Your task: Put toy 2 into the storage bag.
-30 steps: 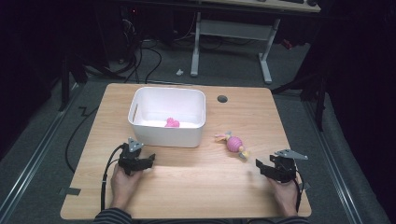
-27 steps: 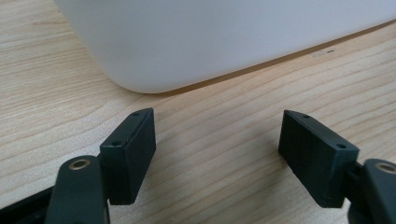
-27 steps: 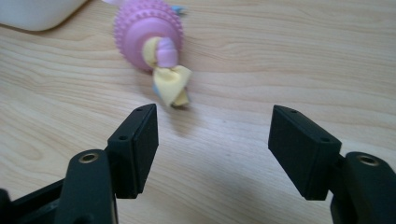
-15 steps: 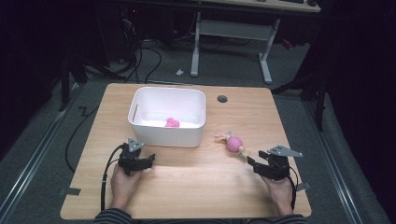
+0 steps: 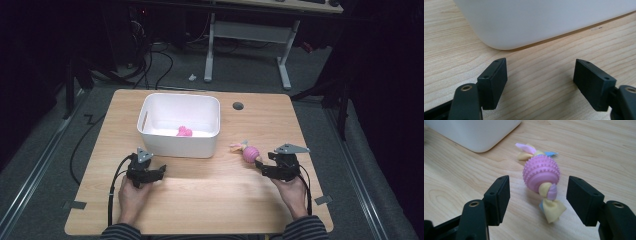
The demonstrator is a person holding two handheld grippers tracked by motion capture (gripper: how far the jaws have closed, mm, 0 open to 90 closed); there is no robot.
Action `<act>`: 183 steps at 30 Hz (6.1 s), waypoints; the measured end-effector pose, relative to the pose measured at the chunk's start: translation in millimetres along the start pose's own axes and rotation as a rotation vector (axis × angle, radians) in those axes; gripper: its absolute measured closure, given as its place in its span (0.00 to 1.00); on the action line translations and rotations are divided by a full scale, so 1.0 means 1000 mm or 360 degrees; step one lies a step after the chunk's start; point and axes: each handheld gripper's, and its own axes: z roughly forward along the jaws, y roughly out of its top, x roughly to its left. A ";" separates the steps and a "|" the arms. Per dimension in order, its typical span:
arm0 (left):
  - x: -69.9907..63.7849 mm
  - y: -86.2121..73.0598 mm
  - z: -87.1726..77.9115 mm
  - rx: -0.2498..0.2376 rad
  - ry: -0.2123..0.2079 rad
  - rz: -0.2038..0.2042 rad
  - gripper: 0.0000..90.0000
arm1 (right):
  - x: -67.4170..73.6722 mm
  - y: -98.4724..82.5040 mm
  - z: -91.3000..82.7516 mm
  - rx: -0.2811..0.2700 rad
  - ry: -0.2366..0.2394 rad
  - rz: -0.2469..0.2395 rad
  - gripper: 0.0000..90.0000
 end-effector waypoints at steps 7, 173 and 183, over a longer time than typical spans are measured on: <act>-0.001 0.000 0.000 0.0002 0.0002 0.0004 0.31 | -0.003 0.015 0.011 0.0046 -0.0006 -0.0002 0.38; -0.001 -0.001 -0.001 0.0000 0.0000 0.0008 0.31 | 0.106 0.216 0.036 0.0134 0.0429 -0.0602 0.39; -0.001 -0.001 -0.001 0.0004 0.0000 0.0009 0.31 | 0.114 0.217 0.062 0.0195 0.0462 -0.0603 0.39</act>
